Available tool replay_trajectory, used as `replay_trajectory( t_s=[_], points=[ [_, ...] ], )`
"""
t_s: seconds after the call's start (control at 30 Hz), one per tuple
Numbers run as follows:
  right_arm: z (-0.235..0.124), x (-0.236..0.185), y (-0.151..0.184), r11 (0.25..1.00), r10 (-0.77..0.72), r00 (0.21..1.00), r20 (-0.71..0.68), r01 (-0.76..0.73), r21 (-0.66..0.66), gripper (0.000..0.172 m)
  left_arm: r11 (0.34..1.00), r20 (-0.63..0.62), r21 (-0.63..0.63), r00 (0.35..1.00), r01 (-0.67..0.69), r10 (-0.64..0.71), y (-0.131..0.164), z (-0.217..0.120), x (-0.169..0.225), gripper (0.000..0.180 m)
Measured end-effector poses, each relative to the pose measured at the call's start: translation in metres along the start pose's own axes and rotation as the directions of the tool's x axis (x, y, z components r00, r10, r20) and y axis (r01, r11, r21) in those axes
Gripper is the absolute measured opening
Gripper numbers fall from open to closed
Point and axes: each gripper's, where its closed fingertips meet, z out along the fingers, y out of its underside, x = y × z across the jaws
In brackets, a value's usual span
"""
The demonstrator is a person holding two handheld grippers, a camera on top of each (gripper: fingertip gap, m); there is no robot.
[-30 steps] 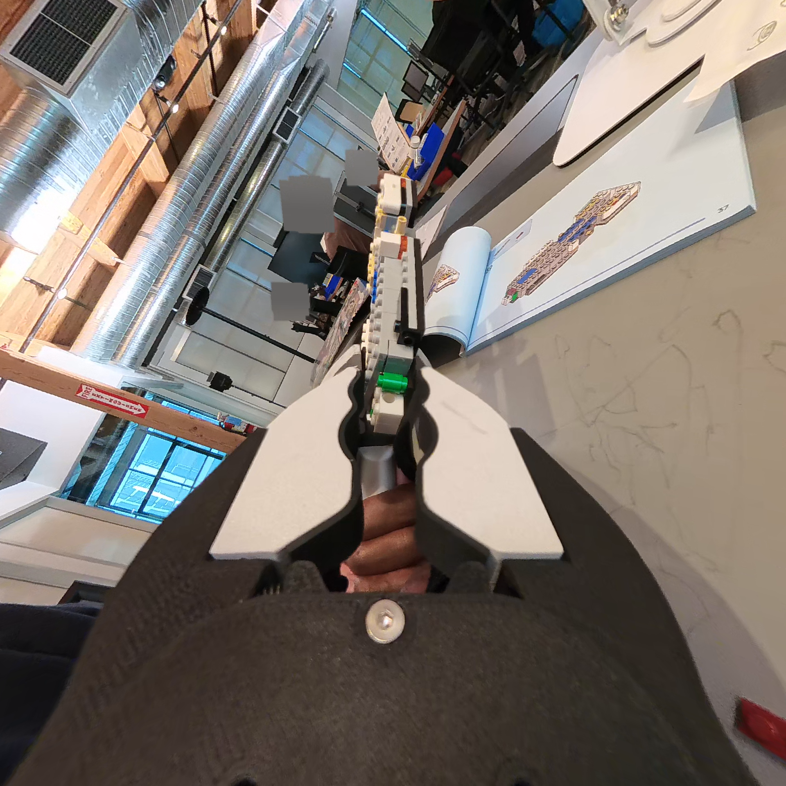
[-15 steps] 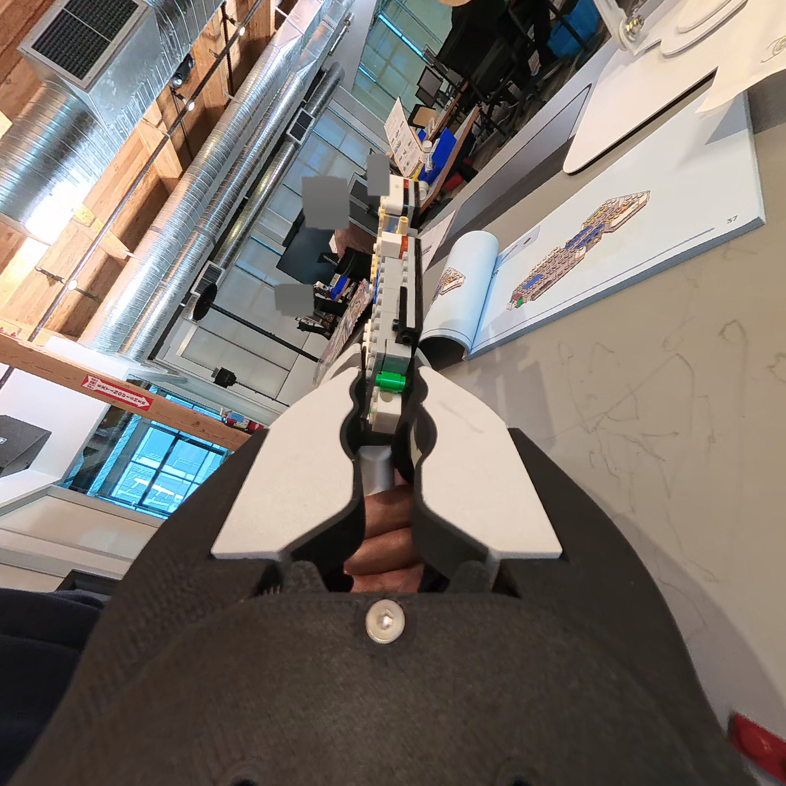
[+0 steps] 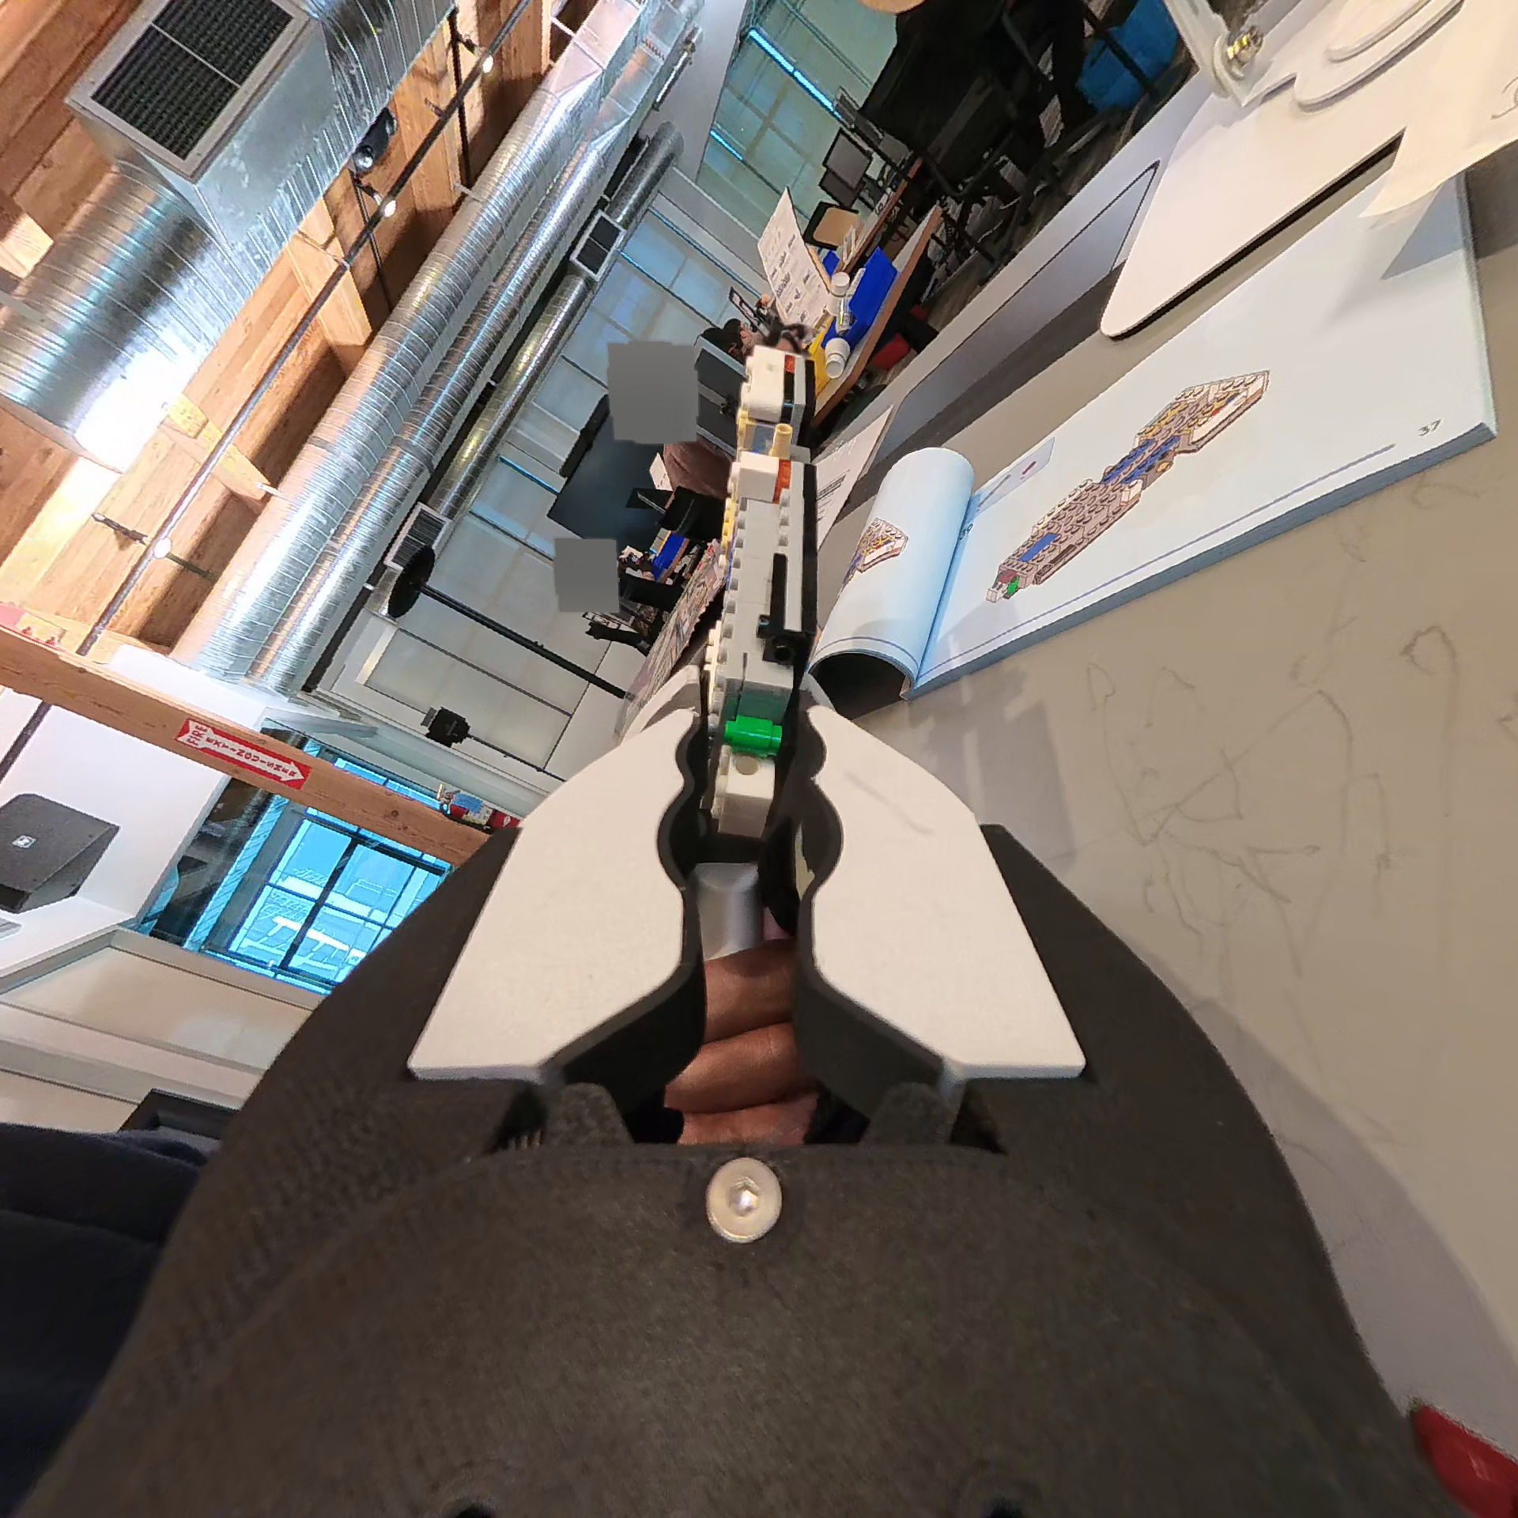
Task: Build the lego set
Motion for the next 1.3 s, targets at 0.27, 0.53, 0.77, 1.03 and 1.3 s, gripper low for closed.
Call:
replay_trajectory(
  t_s=[0.27,0.53,0.77,1.03,1.3],
  points=[
    [-0.001,0.003,-0.005,1.000,0.025,1.000,-0.009,-0.025,0.014,0.033,1.000,-0.016,-0.010,1.000,-0.007,0.007,0.001,0.001,0.003,0.021],
    [-0.006,-0.003,-0.012,0.998,0.028,0.999,0.016,-0.029,0.054,0.019,1.000,-0.018,-0.017,1.000,-0.018,0.017,0.003,0.001,0.003,0.021],
    [-0.006,-0.004,-0.011,0.999,-0.001,1.000,0.013,0.001,0.052,0.018,0.999,-0.023,-0.017,0.999,-0.029,0.028,0.003,0.001,0.005,0.020],
    [-0.006,-0.004,-0.011,0.999,-0.020,1.000,0.018,0.019,0.047,0.018,0.999,-0.025,-0.015,0.999,-0.035,0.034,0.003,0.001,0.005,0.020],
    [-0.006,-0.005,-0.011,0.999,-0.032,0.999,0.017,0.031,0.045,0.017,0.999,-0.026,-0.013,0.999,-0.038,0.038,0.003,0.001,0.006,0.020]
  ],
)
